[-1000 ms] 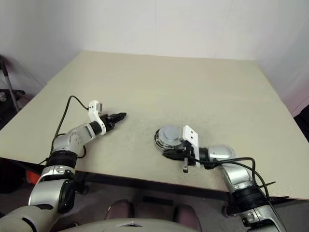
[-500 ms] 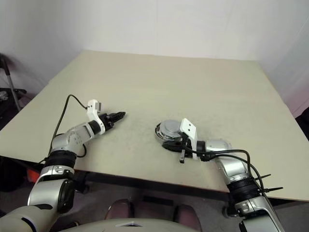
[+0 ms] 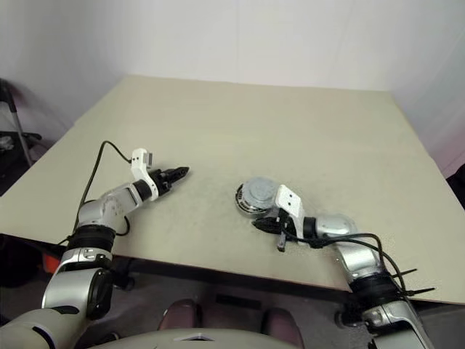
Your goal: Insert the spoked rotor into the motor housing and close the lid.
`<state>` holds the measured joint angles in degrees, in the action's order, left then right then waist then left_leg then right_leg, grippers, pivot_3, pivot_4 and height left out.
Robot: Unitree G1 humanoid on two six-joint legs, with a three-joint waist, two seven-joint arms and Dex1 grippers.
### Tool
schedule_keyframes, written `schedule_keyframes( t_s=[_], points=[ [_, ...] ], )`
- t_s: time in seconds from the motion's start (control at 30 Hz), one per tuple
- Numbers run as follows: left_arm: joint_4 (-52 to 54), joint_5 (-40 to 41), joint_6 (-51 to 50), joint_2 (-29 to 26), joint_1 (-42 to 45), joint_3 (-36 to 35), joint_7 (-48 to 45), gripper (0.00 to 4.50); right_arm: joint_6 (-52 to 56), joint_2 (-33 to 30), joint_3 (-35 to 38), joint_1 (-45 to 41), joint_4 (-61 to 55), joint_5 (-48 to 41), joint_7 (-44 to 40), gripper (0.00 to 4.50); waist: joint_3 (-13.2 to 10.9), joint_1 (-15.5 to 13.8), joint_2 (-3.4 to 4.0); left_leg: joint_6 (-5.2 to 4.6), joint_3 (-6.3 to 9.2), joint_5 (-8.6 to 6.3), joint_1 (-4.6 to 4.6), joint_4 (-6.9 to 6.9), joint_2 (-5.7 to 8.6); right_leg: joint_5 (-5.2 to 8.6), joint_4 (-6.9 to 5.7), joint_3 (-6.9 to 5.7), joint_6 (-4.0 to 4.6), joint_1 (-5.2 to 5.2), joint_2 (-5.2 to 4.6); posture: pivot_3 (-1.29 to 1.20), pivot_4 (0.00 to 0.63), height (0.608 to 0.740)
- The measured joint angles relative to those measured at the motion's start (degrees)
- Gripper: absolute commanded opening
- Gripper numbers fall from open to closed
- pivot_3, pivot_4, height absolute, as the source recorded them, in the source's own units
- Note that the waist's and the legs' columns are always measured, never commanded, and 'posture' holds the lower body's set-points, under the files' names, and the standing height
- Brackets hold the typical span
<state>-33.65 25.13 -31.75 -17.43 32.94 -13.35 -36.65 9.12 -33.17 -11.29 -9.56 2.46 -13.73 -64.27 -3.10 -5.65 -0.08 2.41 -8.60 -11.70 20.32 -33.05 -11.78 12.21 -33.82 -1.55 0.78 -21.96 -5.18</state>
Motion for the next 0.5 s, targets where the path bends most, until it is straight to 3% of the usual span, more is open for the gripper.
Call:
schedule_keyframes(
  t_s=[0.17, 0.3, 0.5],
  points=[
    [0.0, 0.0, 0.0, 0.1, 0.1, 0.0, 0.0, 2.72, 3.9, -1.3, 4.5, -0.8, -8.2, -4.6, 0.9, 0.03, 0.0, 0.2, 0.02, 0.02, -0.01, 0.02, -0.02, 0.01, -0.01, 0.0, -0.05, 0.0, 0.0, -0.05, 0.07, 0.0, 0.0, 0.74],
    [-0.2, 0.0, 0.1, 0.6, 0.2, 0.1, 0.0, 2.72, 2.1, 2.0, 6.8, -6.2, -4.5, -3.4, 6.9, 0.03, 0.0, 0.2, 0.02, 0.07, -0.02, 0.04, -0.05, 0.0, 0.0, 0.0, -0.1, 0.03, 0.01, -0.05, 0.04, 0.0, 0.0, 0.74],
    [-0.5, -0.1, 0.1, 0.9, 0.3, 0.0, 0.0, 2.72, -1.1, 3.4, 6.3, -11.0, 10.6, 2.9, 11.9, 1.99, 0.0, 0.1, 0.02, 0.26, -0.02, 0.16, 0.34, -0.03, 0.1, -0.01, -0.07, -0.02, 0.01, -0.33, 0.04, 0.0, 0.0, 0.74]
  ],
)
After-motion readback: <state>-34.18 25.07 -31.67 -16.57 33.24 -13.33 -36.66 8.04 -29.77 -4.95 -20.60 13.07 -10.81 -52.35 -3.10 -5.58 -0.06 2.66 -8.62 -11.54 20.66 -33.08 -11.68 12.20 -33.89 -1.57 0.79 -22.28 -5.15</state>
